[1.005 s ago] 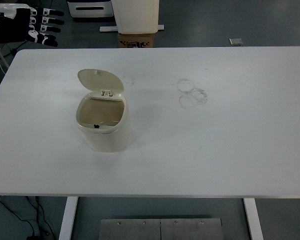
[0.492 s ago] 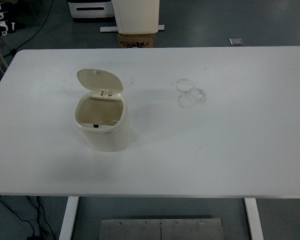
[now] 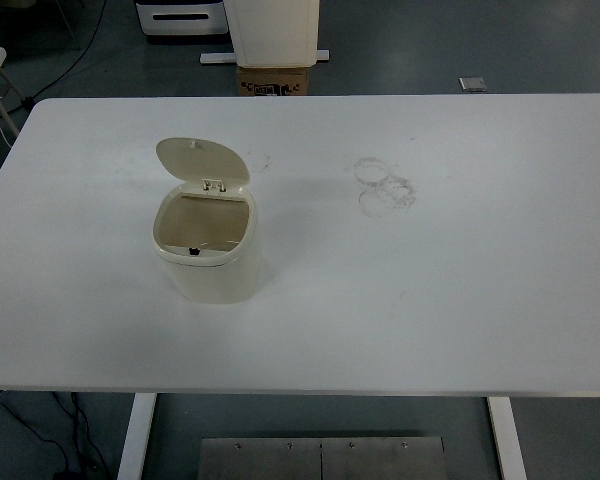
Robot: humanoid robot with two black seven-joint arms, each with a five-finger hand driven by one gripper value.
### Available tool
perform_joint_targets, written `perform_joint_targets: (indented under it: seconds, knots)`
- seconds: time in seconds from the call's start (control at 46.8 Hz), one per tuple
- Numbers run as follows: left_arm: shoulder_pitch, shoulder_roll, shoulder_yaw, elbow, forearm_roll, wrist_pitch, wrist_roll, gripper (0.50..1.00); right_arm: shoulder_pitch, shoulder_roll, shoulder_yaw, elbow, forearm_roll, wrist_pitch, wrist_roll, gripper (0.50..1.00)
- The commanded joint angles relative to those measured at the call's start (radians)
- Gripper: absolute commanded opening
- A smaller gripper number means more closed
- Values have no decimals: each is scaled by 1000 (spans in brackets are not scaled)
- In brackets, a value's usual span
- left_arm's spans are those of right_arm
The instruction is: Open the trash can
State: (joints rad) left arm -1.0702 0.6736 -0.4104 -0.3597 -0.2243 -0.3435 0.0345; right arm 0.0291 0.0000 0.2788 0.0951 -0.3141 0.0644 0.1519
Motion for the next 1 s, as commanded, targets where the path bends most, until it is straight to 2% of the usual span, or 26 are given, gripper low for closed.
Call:
perform_joint_targets:
  seconds: [0.0, 0.278, 0.47, 0.983]
  knots:
    - [30, -11, -36, 4, 0, -2, -16, 1000, 0, 0, 0, 0, 0, 0, 0, 991]
    - [157, -31, -143, 18, -9, -68, -111, 1000, 0, 0, 0, 0, 0, 0, 0, 991]
    - [211, -65, -179, 70, -49, -69, -114, 1000, 0, 0, 0, 0, 0, 0, 0, 991]
    - [239, -62, -186, 71, -49, -68, -114, 1000, 0, 0, 0, 0, 0, 0, 0, 991]
